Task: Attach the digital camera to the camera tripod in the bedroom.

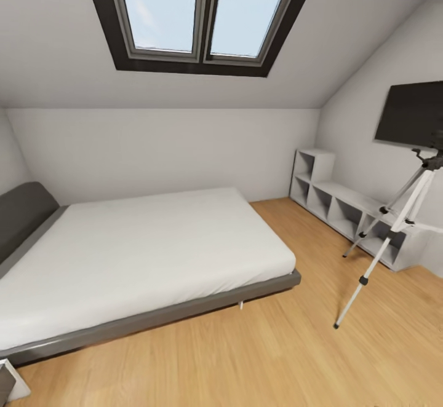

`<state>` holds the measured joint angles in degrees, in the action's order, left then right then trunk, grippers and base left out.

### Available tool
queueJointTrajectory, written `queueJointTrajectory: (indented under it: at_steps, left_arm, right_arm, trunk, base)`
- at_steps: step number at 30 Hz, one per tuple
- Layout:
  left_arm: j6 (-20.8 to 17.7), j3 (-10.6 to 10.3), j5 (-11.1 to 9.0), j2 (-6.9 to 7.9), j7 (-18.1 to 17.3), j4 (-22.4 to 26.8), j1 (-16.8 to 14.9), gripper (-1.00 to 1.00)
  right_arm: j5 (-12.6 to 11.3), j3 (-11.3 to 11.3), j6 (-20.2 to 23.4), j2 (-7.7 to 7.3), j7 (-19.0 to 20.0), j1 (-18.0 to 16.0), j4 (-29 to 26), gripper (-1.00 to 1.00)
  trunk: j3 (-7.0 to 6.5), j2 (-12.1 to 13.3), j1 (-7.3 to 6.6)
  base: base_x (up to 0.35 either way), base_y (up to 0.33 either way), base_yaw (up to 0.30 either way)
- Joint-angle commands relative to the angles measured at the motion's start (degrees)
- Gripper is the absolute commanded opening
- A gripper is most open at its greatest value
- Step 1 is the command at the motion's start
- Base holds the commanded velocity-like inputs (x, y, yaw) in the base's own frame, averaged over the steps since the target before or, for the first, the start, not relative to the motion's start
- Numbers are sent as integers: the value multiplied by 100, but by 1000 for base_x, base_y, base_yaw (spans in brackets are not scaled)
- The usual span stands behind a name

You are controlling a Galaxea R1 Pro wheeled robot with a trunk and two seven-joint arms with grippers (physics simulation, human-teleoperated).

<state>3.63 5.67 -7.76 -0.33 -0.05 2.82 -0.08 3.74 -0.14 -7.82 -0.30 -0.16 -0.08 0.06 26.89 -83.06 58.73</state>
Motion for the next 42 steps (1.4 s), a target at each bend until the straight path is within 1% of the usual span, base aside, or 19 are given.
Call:
queueJointTrajectory:
  at_steps: [1, 25, 36, 42]
  left_arm:
    - [14, 43, -15, -2, 1, -1, -1, 100]
    - [7, 61, -26, 4, 12, -1, -1, 100]
    - [6, 66, -44, 6, 20, 7, -1, 100]
    - [6, 66, -49, 7, 18, 8, -1, 100]
  right_arm:
    - [39, -5, -17, 0, -2, -1, 0, 100]
    - [36, -6, -24, 4, -3, -1, 1, 100]
    - [34, -7, -32, -1, -2, -1, 3, 100]
    - [34, -6, -29, -1, -2, -1, 3, 100]
  trunk:
    - [4, -2, 0]
    - [4, -2, 0]
    - [4, -2, 0]
    - [4, -2, 0]
  base:
    - [21, 37, -247]
    - [3, 6, -248]
    - [0, 0, -84]
    - [0, 0, -176]
